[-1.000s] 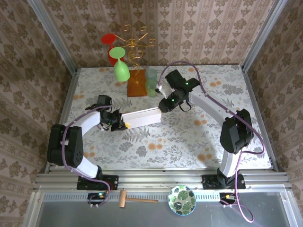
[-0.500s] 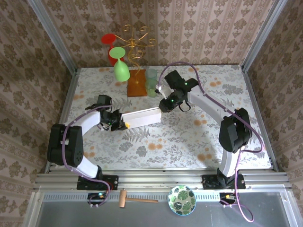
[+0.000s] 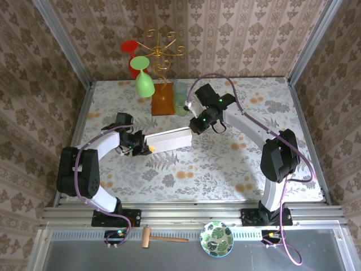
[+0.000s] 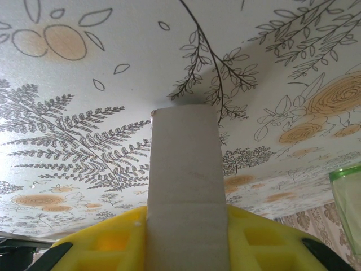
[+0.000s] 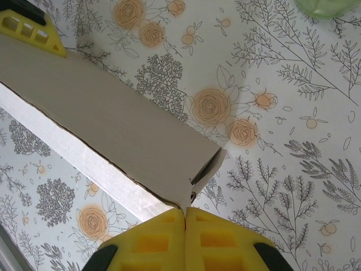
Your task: Fold the paper box
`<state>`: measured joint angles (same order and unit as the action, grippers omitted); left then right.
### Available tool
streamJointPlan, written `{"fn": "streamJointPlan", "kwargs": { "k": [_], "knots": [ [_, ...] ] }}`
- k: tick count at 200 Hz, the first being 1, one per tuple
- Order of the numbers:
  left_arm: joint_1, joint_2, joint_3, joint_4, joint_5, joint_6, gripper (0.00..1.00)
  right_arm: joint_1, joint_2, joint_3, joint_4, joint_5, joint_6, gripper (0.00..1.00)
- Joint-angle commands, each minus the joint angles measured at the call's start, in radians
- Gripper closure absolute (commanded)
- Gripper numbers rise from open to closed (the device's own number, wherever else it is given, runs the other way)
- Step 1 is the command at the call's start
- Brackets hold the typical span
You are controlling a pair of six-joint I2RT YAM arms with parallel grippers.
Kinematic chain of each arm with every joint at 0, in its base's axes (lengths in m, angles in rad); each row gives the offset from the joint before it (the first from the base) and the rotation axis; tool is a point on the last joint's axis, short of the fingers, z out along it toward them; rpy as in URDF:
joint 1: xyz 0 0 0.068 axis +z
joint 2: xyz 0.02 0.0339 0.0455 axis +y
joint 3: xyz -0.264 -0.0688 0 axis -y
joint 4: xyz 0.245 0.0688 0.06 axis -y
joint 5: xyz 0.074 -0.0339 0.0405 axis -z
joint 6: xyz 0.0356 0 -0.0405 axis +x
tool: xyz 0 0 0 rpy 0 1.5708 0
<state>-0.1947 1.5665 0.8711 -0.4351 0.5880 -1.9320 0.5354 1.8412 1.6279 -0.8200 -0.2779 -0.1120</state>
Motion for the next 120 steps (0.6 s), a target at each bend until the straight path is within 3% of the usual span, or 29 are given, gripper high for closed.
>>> {"fn": "streamJointPlan", "kwargs": {
  "k": [1,47,120],
  "knots": [
    [0.008,0.025,0.016,-0.052,-0.047,0.019,0.90,0.017,0.007,0.055,-0.028,0.017,0.043,1.00],
    [0.009,0.028,0.011,-0.043,-0.044,0.012,0.90,0.024,0.009,0.052,-0.046,0.048,0.133,1.00],
    [0.008,0.028,-0.006,-0.013,-0.039,-0.022,0.92,0.032,-0.040,-0.048,0.071,0.036,0.329,1.00]
  ]
}}
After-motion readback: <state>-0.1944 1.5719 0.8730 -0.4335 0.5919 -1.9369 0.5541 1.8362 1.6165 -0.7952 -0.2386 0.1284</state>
